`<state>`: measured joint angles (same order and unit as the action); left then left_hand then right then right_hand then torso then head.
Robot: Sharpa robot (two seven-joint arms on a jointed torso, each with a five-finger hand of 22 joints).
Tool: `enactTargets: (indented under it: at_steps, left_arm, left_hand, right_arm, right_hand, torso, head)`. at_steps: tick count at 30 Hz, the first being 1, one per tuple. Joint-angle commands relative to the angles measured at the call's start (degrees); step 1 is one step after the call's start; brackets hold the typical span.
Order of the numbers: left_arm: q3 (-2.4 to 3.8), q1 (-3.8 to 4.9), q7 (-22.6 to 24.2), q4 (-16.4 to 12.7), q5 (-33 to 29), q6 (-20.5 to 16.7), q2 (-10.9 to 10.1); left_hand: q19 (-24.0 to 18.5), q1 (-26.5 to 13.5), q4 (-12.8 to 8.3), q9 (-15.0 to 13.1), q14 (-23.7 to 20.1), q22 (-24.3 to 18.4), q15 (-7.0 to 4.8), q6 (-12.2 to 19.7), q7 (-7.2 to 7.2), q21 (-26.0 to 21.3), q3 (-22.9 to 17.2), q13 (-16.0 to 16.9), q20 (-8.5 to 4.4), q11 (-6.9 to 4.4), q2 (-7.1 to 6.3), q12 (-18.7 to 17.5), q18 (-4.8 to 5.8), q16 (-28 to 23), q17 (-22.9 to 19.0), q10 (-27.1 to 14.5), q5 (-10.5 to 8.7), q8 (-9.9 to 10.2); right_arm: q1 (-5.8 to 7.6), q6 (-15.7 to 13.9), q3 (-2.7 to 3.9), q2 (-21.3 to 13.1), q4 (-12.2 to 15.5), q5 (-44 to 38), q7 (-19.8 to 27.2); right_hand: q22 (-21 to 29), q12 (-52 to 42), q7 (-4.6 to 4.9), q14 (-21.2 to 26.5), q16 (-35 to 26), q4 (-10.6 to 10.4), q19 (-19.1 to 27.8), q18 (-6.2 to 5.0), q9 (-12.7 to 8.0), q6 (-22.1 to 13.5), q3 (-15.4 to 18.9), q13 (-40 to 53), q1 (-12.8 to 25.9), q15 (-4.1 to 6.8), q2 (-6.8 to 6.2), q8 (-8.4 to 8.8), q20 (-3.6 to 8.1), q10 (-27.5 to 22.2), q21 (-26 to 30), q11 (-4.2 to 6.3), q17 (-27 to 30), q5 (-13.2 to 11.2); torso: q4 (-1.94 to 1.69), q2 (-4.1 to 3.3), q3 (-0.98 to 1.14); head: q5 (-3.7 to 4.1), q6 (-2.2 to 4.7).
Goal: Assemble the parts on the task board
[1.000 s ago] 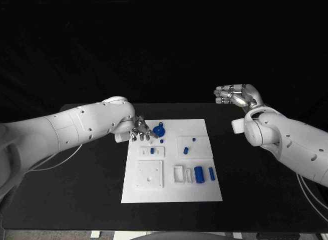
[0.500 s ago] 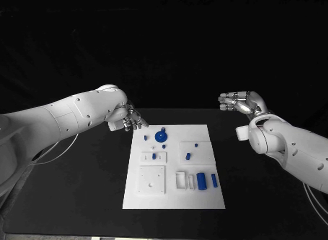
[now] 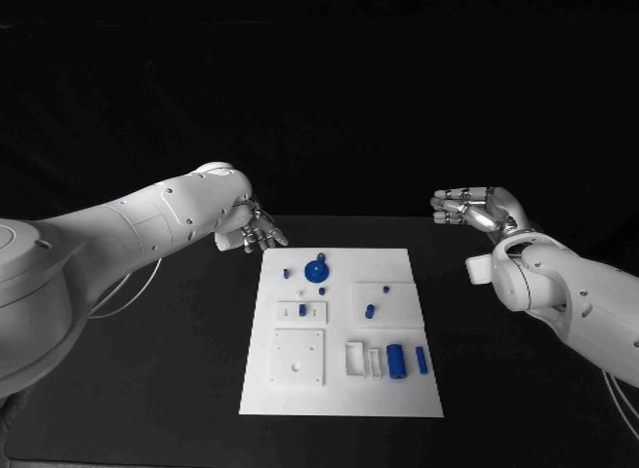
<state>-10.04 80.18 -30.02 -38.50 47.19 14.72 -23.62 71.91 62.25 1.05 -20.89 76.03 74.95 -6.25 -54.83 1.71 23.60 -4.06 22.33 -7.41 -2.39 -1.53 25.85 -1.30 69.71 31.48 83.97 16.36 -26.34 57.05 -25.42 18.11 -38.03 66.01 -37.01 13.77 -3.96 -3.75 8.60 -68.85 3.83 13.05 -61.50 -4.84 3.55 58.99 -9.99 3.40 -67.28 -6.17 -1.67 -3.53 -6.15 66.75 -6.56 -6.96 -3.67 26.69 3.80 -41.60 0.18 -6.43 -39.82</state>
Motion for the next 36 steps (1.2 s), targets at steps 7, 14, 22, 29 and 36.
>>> enactTargets:
  at_steps: [7, 14, 22, 29, 36]
  left_arm:
    - [-0.03, -1.36, 2.64, 3.5, 1.81, 2.17, 1.67]
    - [-0.09, -2.6, 3.24, 4.75, 1.65, 1.49, 2.63]
    - [-0.13, -3.36, 3.28, 5.94, 1.73, 0.9, 3.39]
    - [-0.15, -3.61, 3.13, 6.15, 1.92, 2.15, 3.55]
    - [-0.18, -4.04, 2.87, 6.48, 1.94, 3.28, 3.78]
  left_hand:
    - [-0.19, -0.57, 2.34, -15.42, -0.34, 1.02, -0.72, 1.63, -1.39, 0.79, -1.94, 0.95, -0.59, -0.97, -1.94, 1.46, 0.84, 1.49, 0.15, 1.57, 0.37, -5.76]
    - [-0.4, -0.93, 4.89, -22.03, -0.53, 1.0, -0.76, 1.61, -1.56, 1.29, -2.83, 1.17, -0.66, -1.01, -3.58, 1.71, 0.91, 1.81, 0.02, 1.45, -1.0, -5.21]
    - [-0.5, -1.26, 11.94, -22.08, -0.61, 0.98, -0.57, 1.11, -1.14, 1.39, -2.09, 1.18, -0.47, -0.74, -6.73, 1.75, 0.74, 1.89, -0.21, 1.37, -11.97, -2.95]
    - [-0.6, -1.23, 12.74, -22.38, -0.7, 0.97, -0.56, 0.8, -1.15, 1.4, -1.85, 1.14, -0.45, -0.72, -6.75, 1.72, 0.74, 1.98, -0.29, 1.4, -12.42, -2.44]
    - [-0.67, -1.29, 12.94, -22.4, -0.75, 0.98, -0.55, 0.65, -1.14, 1.41, -1.92, 1.11, -0.44, -0.68, -6.57, 1.7, 0.76, 2.02, -0.3, 1.42, -12.36, -2.21]
  right_arm:
    - [-0.01, 0.15, 0.15, -0.38, 1.12, -0.05, 0.22]
    - [0.0, 0.06, 0.27, -0.56, 1.62, -0.05, 0.11]
    - [0.02, 0.09, 0.31, -0.59, 1.75, -0.05, -0.17]
    - [0.03, 0.02, 0.32, -0.61, 1.79, -0.05, -0.24]
    - [0.03, 0.05, 0.33, -0.46, 1.79, -0.05, -0.23]
  right_hand:
    - [-0.01, 0.32, 0.06, 0.5, -0.28, -0.14, 0.51, -0.37, 0.0, -0.33, 0.47, -0.08, 0.61, -0.12, -0.22, -0.01, 0.1, -0.5, 0.23, 0.12, 0.06, 0.37]
    - [-0.02, 0.32, 0.07, 0.56, -0.27, -0.13, 0.57, -0.37, 0.0, -0.34, 0.56, -0.08, 0.59, -0.15, -0.25, -0.01, 0.07, -0.54, 0.26, 0.12, 0.05, 0.42]
    - [-0.01, 0.32, 0.1, 0.73, -0.28, -0.13, 0.7, -0.37, 0.0, -0.47, 0.68, -0.08, 0.48, -0.2, -0.19, -0.01, 0.02, -0.65, 0.31, 0.07, 0.06, 0.56]
    - [-0.01, 0.32, 0.1, 0.73, -0.28, -0.13, 0.7, -0.37, 0.0, -0.47, 0.68, -0.08, 0.48, -0.2, -0.19, -0.01, 0.02, -0.65, 0.31, 0.07, 0.06, 0.56]
    - [-0.01, 0.32, 0.1, 0.73, -0.28, -0.13, 0.7, -0.37, 0.0, -0.47, 0.68, -0.08, 0.48, -0.2, -0.19, -0.01, 0.02, -0.65, 0.31, 0.07, 0.06, 0.56]
  torso:
    - [0.57, -0.93, -0.17]
    - [0.82, -1.32, -0.38]
    - [1.01, -1.46, -0.47]
    - [0.99, -1.52, -0.5]
    - [1.16, -1.56, -0.48]
  head:
    - [-0.62, 0.48]
    - [-0.46, 0.53]
    - [-0.48, 0.46]
    - [-0.57, 0.49]
    - [-0.58, 0.58]
